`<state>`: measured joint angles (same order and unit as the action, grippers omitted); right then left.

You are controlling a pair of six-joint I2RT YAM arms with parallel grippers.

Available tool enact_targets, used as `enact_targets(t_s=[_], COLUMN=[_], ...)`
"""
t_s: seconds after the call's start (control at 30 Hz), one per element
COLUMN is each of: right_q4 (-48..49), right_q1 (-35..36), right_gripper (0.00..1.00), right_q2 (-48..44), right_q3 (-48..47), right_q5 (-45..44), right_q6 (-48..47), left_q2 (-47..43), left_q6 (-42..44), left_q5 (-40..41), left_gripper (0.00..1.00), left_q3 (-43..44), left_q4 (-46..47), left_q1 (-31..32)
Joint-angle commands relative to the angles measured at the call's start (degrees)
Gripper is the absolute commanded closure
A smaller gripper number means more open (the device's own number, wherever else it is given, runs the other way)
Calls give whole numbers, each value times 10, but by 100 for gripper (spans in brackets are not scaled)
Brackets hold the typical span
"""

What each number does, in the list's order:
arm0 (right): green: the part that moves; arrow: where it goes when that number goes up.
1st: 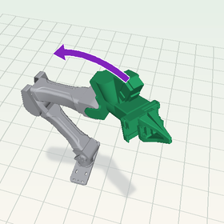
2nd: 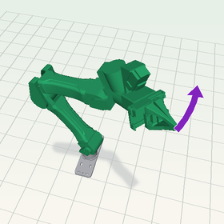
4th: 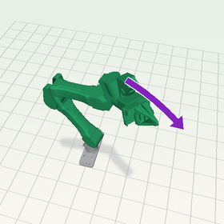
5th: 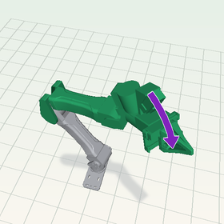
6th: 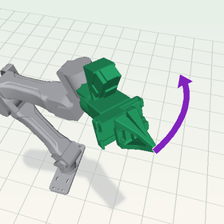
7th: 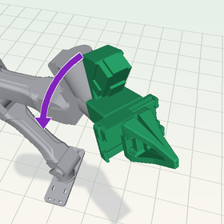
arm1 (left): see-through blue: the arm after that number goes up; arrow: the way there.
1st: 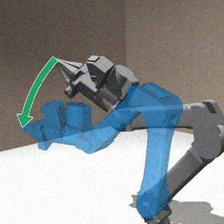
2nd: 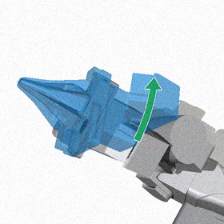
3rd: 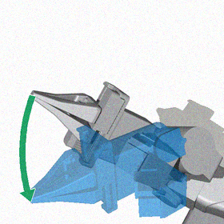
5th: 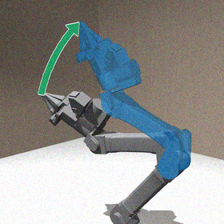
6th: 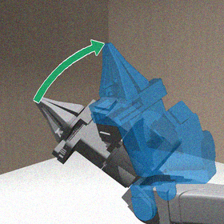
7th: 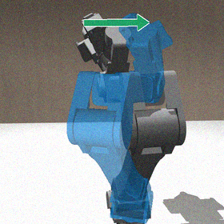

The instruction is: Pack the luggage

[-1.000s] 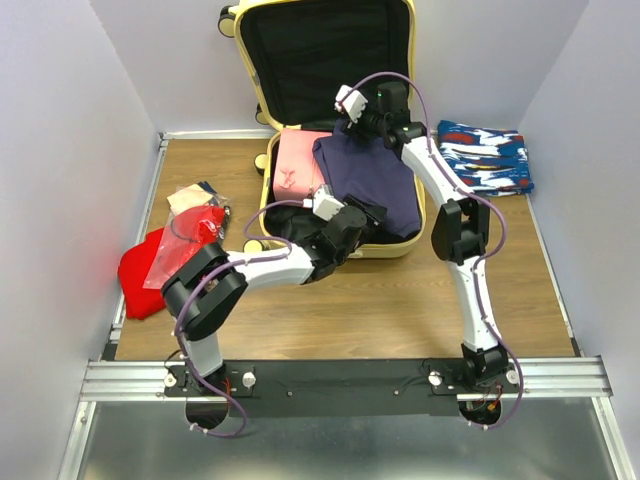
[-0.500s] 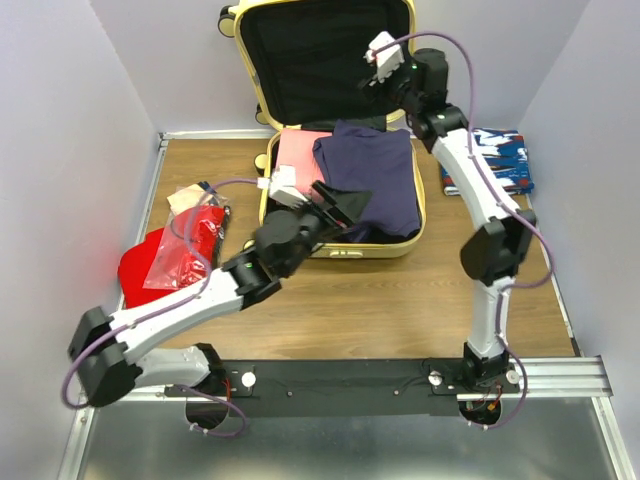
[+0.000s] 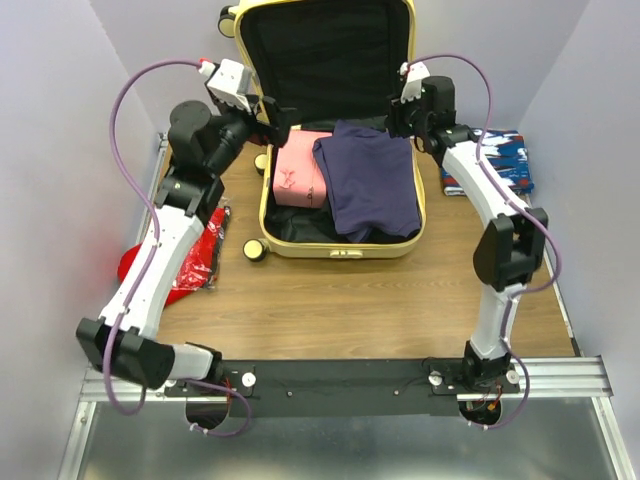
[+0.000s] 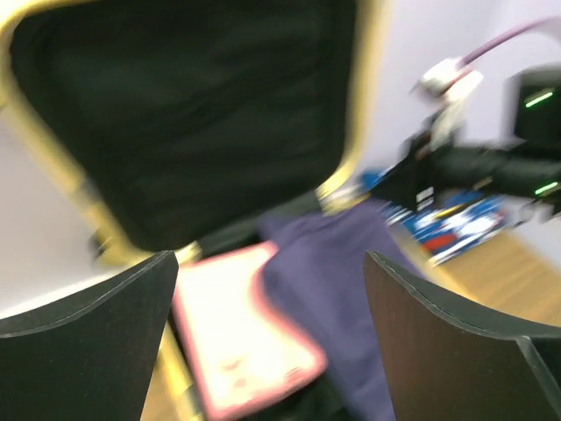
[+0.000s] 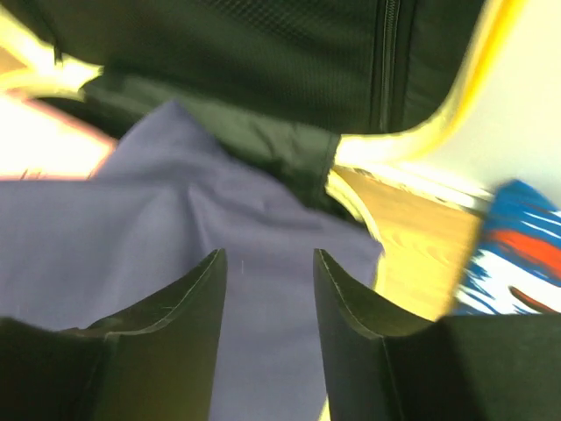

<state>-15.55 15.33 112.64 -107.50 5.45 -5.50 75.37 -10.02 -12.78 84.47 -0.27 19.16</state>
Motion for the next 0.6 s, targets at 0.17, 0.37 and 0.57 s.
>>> enact_targets(t_s=[0.17, 0.37, 0.57], right_q4=[3, 4, 5], right_q1=[-51, -53, -53], right_gripper=[57, 59, 60], right_q2=[144, 167, 173], right_q3=[-79, 22, 73], right_q5=[7, 27, 15], right_q6=[88, 120, 102], left_q2=[78, 107, 115], left_q6=[33, 37, 37], left_q5=[-51, -36, -41], left_gripper=[4, 4, 4], left_q3=[44, 64, 69], left_q4=[-83, -105, -129], left_q1=[-127, -164, -185])
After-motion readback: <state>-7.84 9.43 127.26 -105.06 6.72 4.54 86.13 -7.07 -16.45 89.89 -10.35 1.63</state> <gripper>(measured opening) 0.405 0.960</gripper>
